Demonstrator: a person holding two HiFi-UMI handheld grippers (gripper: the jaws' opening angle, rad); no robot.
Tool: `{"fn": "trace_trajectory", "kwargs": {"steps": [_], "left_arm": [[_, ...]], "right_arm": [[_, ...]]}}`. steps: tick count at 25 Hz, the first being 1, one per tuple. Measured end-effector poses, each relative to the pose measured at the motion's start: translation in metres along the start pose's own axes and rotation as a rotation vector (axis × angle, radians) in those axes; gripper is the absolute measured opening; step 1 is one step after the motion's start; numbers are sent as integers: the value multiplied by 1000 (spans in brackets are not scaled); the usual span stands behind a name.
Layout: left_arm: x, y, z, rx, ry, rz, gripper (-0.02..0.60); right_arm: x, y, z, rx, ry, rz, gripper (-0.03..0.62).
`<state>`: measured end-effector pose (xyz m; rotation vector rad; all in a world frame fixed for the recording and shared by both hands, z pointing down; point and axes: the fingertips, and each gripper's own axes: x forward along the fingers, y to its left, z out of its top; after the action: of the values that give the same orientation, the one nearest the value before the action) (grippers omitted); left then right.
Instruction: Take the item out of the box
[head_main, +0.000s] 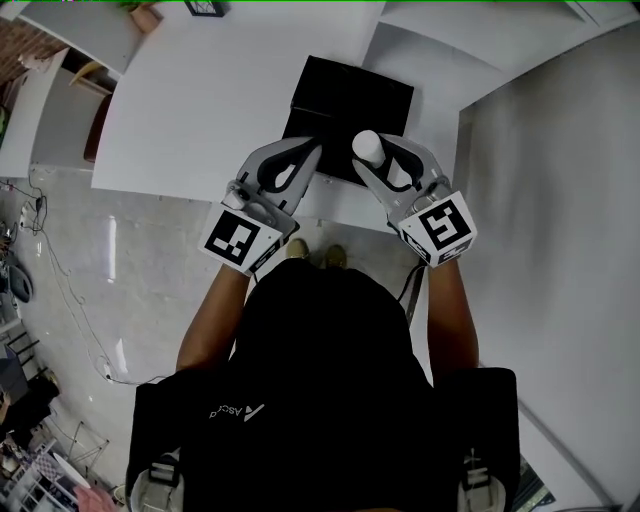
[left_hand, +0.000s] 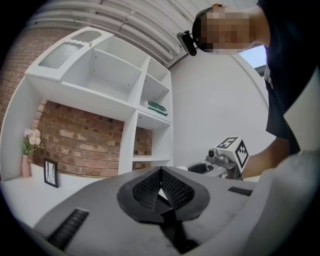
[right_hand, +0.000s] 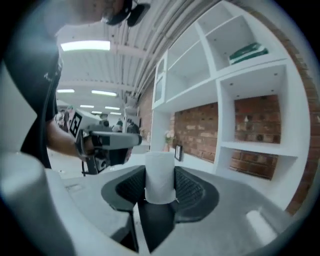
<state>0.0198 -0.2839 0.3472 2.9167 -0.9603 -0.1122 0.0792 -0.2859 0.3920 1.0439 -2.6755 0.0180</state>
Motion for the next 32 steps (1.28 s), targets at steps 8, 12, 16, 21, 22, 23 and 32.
{"fn": "trace_trajectory", "kwargs": {"steps": [8,12,16,21,22,23,32], "left_arm": [[2,-31,21,13,-26,-29,-2],[0,-43,32,14,-36,-33,-2],[-3,-49,38,16,-57,-31,-2],[-11,-47,31,24,-35,-15,-2],[-11,-48,36,22,-52,-14,-2],[-10,-48,39,20,-67,-15,-2],[-9,-48,33,16,-46,-19,-2]], "right_arm": [[-47,4,51,109,-253,-61,178],[-61,11,59,149,-319,-67,178],[-67,20,62,179,-363,-57,178],[-69,29,64,174,-376,-57,176],[-69,30,63,174,-374,-56,176],[-69,30,63,174,-372,-55,176],[-71,29,60,183,-367,-62,176]]}}
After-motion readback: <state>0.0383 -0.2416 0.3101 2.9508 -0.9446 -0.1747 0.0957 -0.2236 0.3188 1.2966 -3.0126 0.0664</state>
